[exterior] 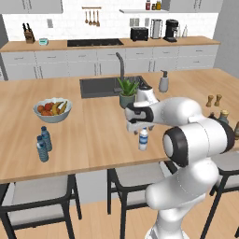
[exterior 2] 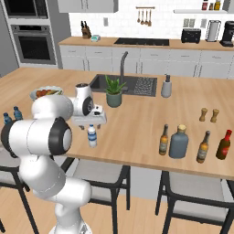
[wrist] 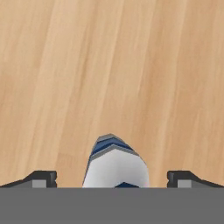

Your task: Move the plastic bottles in the middle to the plastics group, and the glass bottles in the middle to the glass group.

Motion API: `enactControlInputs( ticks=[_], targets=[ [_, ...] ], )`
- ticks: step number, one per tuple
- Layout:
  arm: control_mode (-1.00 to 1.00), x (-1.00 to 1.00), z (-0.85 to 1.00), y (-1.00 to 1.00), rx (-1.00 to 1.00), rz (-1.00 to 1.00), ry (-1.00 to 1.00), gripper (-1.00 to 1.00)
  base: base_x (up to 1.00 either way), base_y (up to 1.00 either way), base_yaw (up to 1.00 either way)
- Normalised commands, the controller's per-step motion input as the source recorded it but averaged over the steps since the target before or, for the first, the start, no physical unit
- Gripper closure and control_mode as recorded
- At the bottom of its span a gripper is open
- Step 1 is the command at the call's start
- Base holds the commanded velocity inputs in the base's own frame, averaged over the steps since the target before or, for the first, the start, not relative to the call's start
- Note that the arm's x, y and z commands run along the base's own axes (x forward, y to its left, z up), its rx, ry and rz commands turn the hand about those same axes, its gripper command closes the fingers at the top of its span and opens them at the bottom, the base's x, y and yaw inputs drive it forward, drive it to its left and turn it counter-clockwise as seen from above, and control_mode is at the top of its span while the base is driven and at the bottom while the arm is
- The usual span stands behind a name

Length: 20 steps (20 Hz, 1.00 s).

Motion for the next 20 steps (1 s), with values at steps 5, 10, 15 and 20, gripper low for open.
enactControlInputs(
  ticks=[5, 10, 15, 20],
  targets=[
    [-1.0, 0.02, -0.11, -0.02, 0.0, 0.0, 0.0, -1.0, 0.0, 0.0, 0.0],
    [-1.0, 0.0, -0.05, 0.0, 0.0, 0.0, 0.0, -1.0, 0.0, 0.0, 0.0],
    [-1.0, 0.0, -0.06, 0.0, 0.0, 0.0, 0.0, 1.0, 0.0, 0.0, 0.0],
    [-1.0, -0.05, -0.01, 0.0, 0.0, 0.0, 0.0, 1.0, 0.0, 0.0, 0.0]
  ],
)
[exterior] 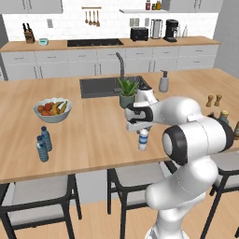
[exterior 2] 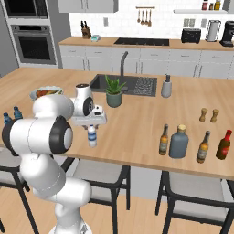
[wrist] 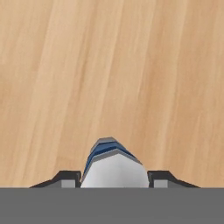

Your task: Move the plastic bottles in the middle to the plastics group, and the glass bottles in the middle to the glass group.

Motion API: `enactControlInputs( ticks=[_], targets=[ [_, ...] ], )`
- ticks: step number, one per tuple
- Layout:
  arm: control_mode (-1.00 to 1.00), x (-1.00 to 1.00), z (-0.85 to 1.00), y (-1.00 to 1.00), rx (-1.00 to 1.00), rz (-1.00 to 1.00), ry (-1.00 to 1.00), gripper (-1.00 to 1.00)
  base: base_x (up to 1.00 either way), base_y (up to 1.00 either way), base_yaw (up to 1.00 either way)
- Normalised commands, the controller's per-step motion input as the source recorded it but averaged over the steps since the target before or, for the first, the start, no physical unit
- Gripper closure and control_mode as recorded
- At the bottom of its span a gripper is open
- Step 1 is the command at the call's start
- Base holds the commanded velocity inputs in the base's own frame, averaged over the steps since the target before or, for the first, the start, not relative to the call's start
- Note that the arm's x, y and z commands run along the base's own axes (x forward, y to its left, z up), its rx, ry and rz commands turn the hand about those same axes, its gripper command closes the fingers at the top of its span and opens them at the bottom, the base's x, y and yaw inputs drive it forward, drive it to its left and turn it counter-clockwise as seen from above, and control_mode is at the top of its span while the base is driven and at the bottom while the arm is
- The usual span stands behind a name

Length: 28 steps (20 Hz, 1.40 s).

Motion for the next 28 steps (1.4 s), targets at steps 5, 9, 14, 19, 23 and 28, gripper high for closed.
enactControlInputs(
  ticks=[5, 9, 14, 19, 23, 28],
  targets=[
    [-1.0, -0.12, 0.07, 0.1, 0.0, 0.0, -0.01, 1.0, 0.0, 0.0, 0.0],
    [-1.0, -0.15, 0.24, 0.67, 0.0, 0.0, -0.04, 1.0, 0.0, 0.0, 0.0],
    [-1.0, -0.08, 0.21, 0.96, 0.0, 0.0, -0.03, 1.0, 0.0, 0.0, 0.0],
    [-1.0, 0.0, 0.19, 1.0, 0.0, 0.0, 0.0, 1.0, 0.0, 0.0, 0.0],
    [-1.0, 0.11, 0.22, 1.0, 0.01, 0.0, 0.0, 1.0, 0.0, 0.0, 0.0],
    [-1.0, 0.08, 0.13, 0.89, 0.07, 0.01, 0.0, 1.0, 0.0, 0.0, 0.0]
  ],
)
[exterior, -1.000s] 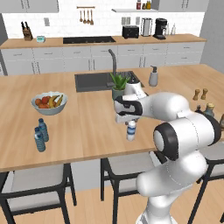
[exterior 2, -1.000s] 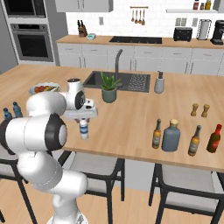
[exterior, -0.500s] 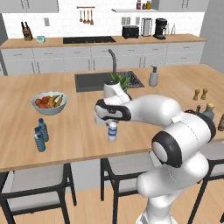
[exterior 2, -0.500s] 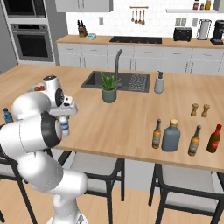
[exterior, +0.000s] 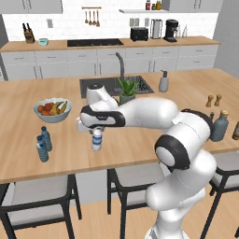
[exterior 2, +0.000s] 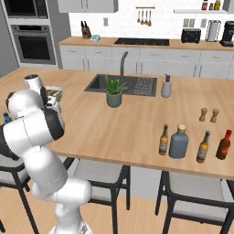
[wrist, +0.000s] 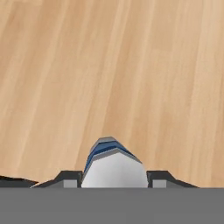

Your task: Move the plastic bottles in the middle to the plastics group, and the glass bottles in the middle to the glass group.

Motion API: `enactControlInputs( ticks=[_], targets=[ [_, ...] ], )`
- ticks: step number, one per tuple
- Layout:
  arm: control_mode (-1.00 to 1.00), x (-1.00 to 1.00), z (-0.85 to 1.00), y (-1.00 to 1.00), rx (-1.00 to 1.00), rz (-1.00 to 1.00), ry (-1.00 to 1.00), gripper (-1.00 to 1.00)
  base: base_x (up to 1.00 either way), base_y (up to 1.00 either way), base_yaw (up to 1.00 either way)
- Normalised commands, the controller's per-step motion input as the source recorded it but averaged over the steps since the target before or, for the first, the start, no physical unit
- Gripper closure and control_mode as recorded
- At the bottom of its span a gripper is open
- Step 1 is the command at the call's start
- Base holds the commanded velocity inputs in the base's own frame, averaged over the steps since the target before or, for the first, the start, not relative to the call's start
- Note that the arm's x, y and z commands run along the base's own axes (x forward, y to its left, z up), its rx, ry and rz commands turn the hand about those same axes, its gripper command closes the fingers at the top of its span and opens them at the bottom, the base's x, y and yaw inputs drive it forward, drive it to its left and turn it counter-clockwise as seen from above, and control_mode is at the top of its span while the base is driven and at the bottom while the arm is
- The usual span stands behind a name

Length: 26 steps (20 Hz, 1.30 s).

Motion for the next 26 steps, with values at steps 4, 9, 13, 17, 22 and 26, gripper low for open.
enactControlInputs(
  ticks=[4, 9, 13, 17, 22, 26],
  targets=[
    [-1.0, 0.01, 0.0, 0.7, 0.13, 0.01, 0.0, 1.0, 0.0, 0.0, 0.0],
    [-1.0, 0.0, 0.0, 0.53, 0.16, 0.0, 0.0, 1.0, 0.0, 0.0, 0.0],
    [-1.0, 0.02, -0.03, 0.39, 0.13, 0.0, 0.0, 1.0, 0.0, 0.0, 0.0],
    [-1.0, 0.06, -0.08, 0.32, 0.05, 0.0, -0.01, 1.0, 0.0, 0.0, 0.0],
    [-1.0, 0.07, -0.13, 0.25, 0.0, 0.0, -0.01, 1.0, 0.0, 0.0, 0.0],
    [-1.0, 0.05, -0.17, 0.16, 0.0, 0.0, 0.0, 1.0, 0.0, 0.0, 0.0]
  ],
)
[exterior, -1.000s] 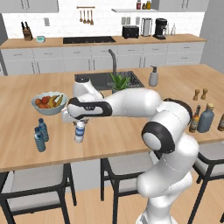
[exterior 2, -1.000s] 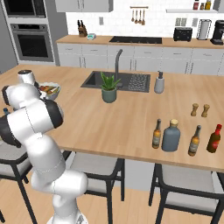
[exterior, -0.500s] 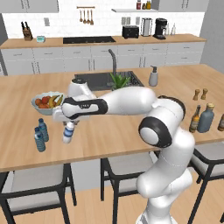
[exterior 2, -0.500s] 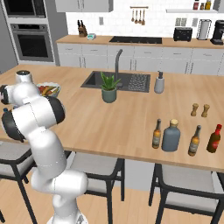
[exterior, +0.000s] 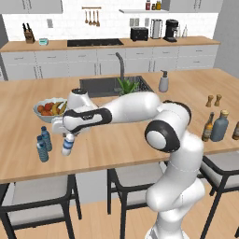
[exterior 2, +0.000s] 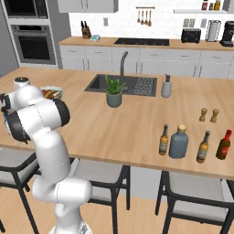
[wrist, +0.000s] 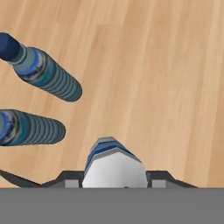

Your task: Move the plastic bottles in the middle to the plastics group, and the glass bottles in the middle to the glass group.

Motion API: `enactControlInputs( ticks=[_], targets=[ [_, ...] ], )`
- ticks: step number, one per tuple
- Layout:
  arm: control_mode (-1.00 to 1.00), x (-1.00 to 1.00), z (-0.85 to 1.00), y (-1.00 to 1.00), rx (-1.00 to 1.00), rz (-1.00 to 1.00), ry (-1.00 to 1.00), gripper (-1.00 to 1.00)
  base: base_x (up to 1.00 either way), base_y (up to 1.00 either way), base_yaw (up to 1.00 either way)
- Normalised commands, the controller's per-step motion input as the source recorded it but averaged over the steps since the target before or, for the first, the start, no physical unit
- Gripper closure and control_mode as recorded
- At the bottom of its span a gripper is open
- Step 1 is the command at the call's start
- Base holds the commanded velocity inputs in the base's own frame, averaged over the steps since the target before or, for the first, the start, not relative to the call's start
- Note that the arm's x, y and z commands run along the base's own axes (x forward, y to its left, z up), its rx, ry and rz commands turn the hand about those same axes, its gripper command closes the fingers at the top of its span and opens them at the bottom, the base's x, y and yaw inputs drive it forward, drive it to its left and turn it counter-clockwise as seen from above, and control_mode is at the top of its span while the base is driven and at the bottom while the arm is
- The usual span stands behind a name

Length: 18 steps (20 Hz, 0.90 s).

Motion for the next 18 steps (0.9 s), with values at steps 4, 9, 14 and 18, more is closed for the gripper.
enactControlInputs(
  ticks=[4, 9, 14, 18],
  targets=[
    [-1.0, 0.01, -0.24, 0.08, 0.0, 0.0, 0.0, 1.0, 0.0, 0.0, 0.0],
    [-1.0, 0.0, -0.3, 0.01, 0.0, 0.0, 0.0, 1.0, 0.0, 0.0, 0.0],
    [-1.0, 0.0, -0.28, 0.09, 0.0, 0.0, 0.0, 1.0, 0.0, 0.0, 0.0],
    [-1.0, 0.0, -0.24, 0.14, 0.0, 0.0, 0.0, 1.0, 0.0, 0.0, 0.0]
  ],
)
